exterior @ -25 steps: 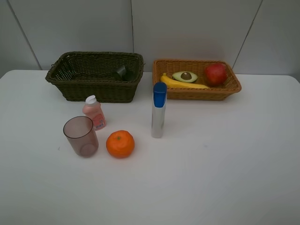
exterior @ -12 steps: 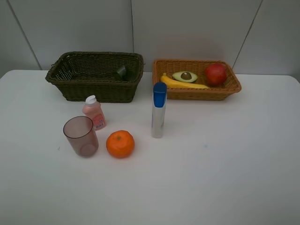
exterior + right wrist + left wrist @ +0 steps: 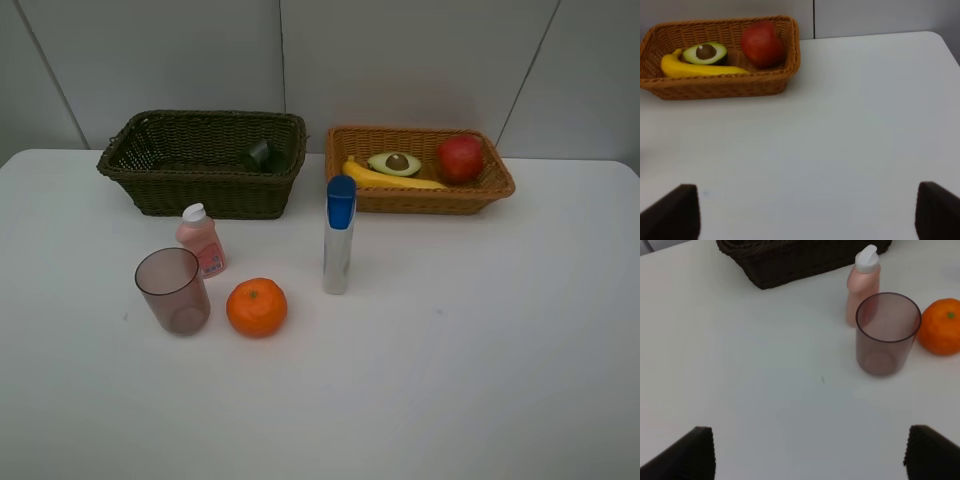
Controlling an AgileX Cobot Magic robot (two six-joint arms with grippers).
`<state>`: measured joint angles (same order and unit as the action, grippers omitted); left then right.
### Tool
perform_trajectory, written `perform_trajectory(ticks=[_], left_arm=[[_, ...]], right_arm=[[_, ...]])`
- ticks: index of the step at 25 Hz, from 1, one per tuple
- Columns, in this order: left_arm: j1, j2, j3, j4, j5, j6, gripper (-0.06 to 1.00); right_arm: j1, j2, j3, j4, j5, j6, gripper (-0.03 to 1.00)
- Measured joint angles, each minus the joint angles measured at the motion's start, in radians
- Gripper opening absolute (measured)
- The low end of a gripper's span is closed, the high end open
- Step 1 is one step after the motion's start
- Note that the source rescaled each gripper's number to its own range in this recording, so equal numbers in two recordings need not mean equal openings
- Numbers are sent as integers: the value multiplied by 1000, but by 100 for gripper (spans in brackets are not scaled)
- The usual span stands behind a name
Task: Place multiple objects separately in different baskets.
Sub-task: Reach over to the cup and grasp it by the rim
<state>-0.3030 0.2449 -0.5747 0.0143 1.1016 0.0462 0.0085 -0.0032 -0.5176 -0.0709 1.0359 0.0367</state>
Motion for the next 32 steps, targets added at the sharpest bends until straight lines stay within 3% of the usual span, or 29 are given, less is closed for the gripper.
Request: perform_trajectory(ticks=[12, 32], left_arm=[[0, 344, -216, -14, 7, 62, 100], [0, 933, -435, -175, 1, 145, 100]], right_arm=[[0, 0, 0, 0, 0, 0, 85], [0, 0, 0, 0, 0, 0, 85]])
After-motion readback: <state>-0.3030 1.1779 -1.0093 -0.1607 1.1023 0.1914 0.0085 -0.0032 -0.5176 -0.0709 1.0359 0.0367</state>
